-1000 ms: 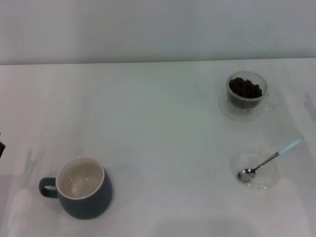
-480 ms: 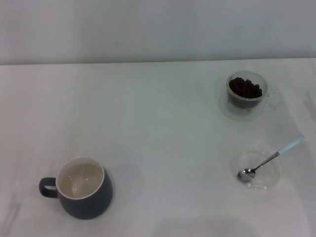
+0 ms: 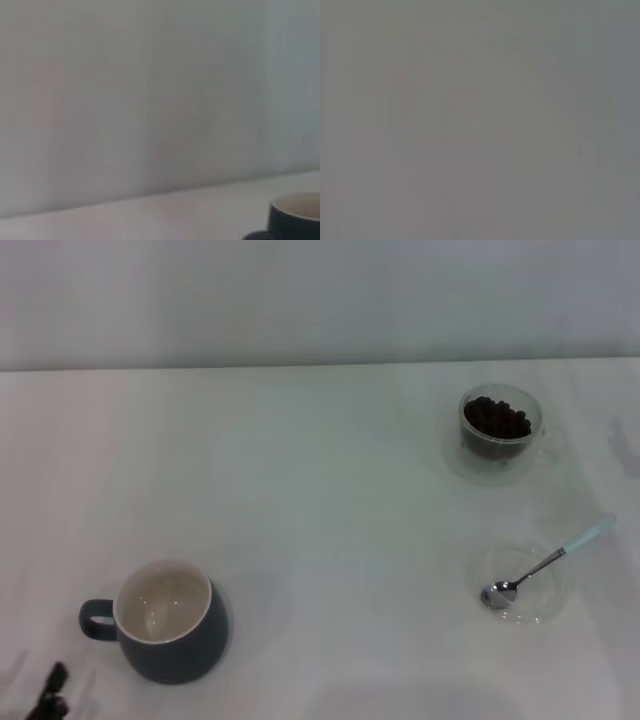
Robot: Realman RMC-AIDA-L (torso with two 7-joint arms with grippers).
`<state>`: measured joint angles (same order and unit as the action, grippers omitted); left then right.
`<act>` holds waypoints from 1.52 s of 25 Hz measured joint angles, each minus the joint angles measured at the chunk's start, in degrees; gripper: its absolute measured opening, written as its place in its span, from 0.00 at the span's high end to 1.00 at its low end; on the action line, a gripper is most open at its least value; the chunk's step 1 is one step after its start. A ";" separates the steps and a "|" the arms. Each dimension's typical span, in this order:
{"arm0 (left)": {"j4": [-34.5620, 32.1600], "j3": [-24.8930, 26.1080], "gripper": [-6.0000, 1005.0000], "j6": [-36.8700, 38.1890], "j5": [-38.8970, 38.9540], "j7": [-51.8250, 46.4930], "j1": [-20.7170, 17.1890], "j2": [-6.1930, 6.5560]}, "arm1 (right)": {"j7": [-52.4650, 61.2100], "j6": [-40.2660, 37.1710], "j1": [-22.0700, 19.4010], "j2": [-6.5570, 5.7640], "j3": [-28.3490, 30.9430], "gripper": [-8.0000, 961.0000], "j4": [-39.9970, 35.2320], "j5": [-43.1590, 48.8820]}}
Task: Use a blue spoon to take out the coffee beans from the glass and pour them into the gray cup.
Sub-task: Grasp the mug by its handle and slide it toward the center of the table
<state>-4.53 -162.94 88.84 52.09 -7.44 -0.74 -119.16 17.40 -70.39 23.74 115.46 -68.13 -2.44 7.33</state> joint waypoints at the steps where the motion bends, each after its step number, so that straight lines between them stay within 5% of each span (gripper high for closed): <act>1: 0.05 -0.02 0.13 -0.98 -0.54 0.00 0.58 -0.01 | 0.00 0.00 0.02 0.02 -0.02 0.10 -0.01 0.00; 9: -0.36 0.60 0.13 -7.31 -0.86 0.00 4.98 -0.15 | 0.00 0.00 -0.41 0.03 0.15 0.11 0.08 -0.18; 38: -0.39 0.42 0.18 -10.79 0.26 0.76 9.66 -0.20 | 0.01 0.00 -0.45 0.03 0.28 0.12 0.28 -0.21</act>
<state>-4.92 -162.52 78.04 52.35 -6.68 8.92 -119.36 17.41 -70.40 23.29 115.49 -67.85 -2.16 7.12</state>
